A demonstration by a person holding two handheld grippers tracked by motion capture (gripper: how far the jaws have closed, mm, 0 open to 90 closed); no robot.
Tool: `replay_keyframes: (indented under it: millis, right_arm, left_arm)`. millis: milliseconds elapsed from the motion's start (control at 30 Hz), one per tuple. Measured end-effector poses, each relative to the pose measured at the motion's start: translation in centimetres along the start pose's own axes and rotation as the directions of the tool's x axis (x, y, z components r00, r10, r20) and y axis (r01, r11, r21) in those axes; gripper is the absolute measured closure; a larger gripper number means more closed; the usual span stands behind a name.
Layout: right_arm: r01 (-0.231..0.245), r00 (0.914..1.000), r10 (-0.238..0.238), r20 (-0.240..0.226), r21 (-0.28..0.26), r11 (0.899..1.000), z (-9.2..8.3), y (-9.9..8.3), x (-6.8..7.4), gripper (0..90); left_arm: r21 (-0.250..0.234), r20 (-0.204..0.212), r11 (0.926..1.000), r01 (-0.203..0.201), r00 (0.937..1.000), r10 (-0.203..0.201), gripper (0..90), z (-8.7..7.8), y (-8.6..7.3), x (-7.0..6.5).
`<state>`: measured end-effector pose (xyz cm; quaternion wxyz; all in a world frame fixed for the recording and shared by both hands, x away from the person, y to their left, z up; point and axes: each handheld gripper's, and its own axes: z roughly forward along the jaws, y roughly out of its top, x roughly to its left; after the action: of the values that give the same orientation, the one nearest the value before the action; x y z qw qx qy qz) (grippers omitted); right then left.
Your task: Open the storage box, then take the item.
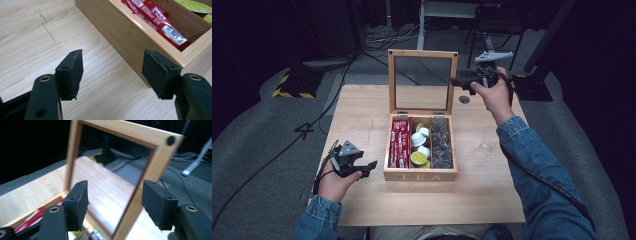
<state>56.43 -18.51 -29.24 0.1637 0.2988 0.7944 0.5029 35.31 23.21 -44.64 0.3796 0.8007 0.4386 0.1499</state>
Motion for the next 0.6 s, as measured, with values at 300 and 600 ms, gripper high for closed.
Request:
replay_keyframes:
  millis: [300,600]
  right_arm:
    - [0.067,0.9926,-0.065,-0.102,0.02,0.998,-2.2,-2.3,3.9,34.8]
    - [0.072,0.9879,-0.061,-0.143,0.073,0.995,-2.0,-5.1,5.9,37.3]
  left_arm:
    - [0.015,-0.004,0.9999,0.001,1.0,-0.001,34.1,0.0,-0.2,0.0]
    - [0.071,-0.015,0.9974,-0.013,0.9998,0.014,32.6,0.3,-0.9,0.1]
